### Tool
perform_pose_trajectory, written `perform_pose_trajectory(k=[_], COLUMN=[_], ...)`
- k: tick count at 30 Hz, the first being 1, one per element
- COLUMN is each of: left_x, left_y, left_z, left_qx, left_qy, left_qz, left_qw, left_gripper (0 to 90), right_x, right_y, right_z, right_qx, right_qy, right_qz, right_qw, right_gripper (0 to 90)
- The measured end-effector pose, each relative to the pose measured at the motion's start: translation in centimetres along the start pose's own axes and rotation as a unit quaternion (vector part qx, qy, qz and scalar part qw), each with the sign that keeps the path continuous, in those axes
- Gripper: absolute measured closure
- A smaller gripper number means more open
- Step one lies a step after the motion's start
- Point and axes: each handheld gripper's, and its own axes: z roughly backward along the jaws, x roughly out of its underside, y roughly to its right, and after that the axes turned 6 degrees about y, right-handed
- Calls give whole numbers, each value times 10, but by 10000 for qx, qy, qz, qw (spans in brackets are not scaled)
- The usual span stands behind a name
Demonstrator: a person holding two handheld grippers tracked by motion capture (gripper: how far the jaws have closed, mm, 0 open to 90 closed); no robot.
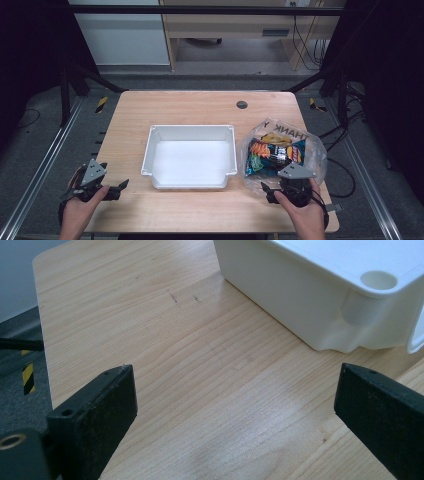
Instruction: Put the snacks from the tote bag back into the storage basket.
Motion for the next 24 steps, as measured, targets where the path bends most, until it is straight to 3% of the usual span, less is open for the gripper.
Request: perform_pose_trajectory(k=[8,12,15,22,24], left_x=[0,0,0,0,0], left_y=[0,1,1,0,0], left_z=[0,-1,-1,0,0], left_qx=[-7,6,16,11,8], left_qy=[2,-2,5,29,12], left_qz=[10,-1,7,47,42], left_qw=[10000,10000,10000,10000,10000], left_gripper=[30,30,28,26,26], right_x=[-22,-32,-39,-54,-59], right_y=[19,29,39,54,56], right_z=[12,16,15,5,3], right_qx=[-101,-151,-222,-423,-383], right_qy=[-426,-652,-649,-930,-955], right_qz=[339,681,755,1086,1225], right_qw=[9985,9954,9948,9888,9871], right_gripper=[106,105,112,119,120])
